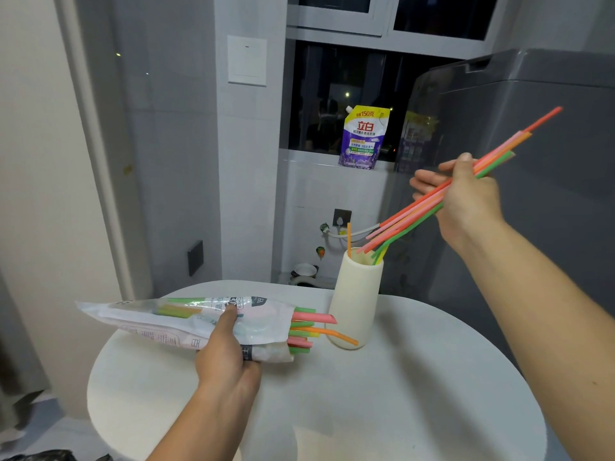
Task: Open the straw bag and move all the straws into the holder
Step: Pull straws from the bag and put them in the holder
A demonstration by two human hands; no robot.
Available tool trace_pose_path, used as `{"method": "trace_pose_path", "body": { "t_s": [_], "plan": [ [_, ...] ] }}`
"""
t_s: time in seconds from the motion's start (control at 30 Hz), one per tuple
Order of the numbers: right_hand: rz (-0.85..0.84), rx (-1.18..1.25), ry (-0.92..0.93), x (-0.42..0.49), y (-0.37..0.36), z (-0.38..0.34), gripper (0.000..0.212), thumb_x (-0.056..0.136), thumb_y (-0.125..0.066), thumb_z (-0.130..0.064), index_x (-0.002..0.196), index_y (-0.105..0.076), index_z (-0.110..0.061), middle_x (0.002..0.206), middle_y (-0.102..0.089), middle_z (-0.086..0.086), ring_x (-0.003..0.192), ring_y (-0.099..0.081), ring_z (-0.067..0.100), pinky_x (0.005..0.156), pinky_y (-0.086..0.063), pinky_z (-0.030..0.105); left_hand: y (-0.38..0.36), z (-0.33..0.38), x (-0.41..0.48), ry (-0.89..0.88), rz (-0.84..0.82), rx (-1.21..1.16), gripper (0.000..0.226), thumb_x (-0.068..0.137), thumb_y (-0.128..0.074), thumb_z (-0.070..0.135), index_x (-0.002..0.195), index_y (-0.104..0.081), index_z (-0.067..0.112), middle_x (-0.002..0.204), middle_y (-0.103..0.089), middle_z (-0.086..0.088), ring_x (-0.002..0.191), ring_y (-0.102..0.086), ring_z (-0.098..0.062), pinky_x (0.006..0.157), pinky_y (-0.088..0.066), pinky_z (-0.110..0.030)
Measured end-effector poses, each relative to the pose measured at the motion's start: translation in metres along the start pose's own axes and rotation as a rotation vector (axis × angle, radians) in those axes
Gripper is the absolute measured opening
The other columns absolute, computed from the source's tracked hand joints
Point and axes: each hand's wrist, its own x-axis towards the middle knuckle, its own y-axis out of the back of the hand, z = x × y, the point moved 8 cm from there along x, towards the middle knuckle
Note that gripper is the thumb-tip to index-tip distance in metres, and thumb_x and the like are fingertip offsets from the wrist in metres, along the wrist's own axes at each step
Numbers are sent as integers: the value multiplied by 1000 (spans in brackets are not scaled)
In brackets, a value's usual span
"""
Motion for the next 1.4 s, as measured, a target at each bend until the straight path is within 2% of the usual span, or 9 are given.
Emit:
{"method": "trace_pose_path", "body": {
  "t_s": [0.13,0.27,0.4,1.0,1.07,1.17,1.23,1.3,1.4],
  "plan": [
    [-68,-85,-1,-2,-10,8,31,107,-35,-38,100,-56,-16,95,-77,10,84,-77,22,88,-60,43,-3,-1,-3,-1,-16,-4,41,98,-73,17,138,-64,18,126,-76,-5,99,-76,-19,81,-61,-40],
    [-177,-184,-31,-6,-23,26,33,107,-36,-38,101,-61,-16,99,-77,11,91,-76,23,95,-56,46,-3,0,-3,-10,-26,3,41,98,-71,17,139,-63,18,128,-76,-6,101,-76,-20,79,-65,-39],
    [-259,-275,-56,-7,-29,38,36,107,-36,-36,103,-64,-14,106,-75,11,97,-73,24,98,-54,47,-4,0,-5,-13,-41,-4,35,99,-70,15,134,-64,17,130,-74,-8,103,-74,-22,88,-60,-42],
    [-391,-460,-21,-8,-52,44,36,108,-36,-35,115,-64,-13,100,-77,4,100,-71,20,102,-49,41,0,-3,-6,5,-10,16,45,99,-71,17,143,-61,16,132,-74,-10,100,-75,-21,58,-66,-32],
    [-386,-432,-4,-8,-54,41,38,108,-35,-34,121,-63,-11,105,-76,6,95,-73,20,93,-54,37,-1,-2,-5,3,-18,20,44,99,-70,18,142,-61,16,131,-74,-10,100,-75,-21,61,-66,-33],
    [-367,-422,19,-8,-56,38,36,108,-35,-33,121,-61,-14,107,-75,5,89,-75,19,82,-57,32,-3,-2,-7,-2,-36,11,40,100,-69,16,139,-61,17,131,-74,-11,105,-74,-23,81,-64,-41],
    [-397,-470,20,-9,-61,42,34,108,-36,-33,124,-61,-15,108,-74,4,87,-73,16,76,-55,28,-4,-3,-9,0,-34,4,42,100,-69,16,141,-60,17,132,-73,-11,107,-74,-24,85,-63,-44],
    [-448,-557,7,-12,-65,50,37,107,-37,-34,127,-61,-15,109,-73,2,90,-69,14,75,-49,25,-4,-3,-9,1,-27,2,44,100,-69,16,142,-60,17,131,-74,-11,103,-74,-22,75,-67,-38],
    [-492,-636,-29,-15,-66,59,41,107,-37,-35,131,-61,-12,120,-69,4,102,-59,17,88,-42,31,-3,-4,-9,1,-15,10,42,100,-69,15,141,-61,16,130,-74,-10,98,-75,-21,65,-66,-35]
  ]
}}
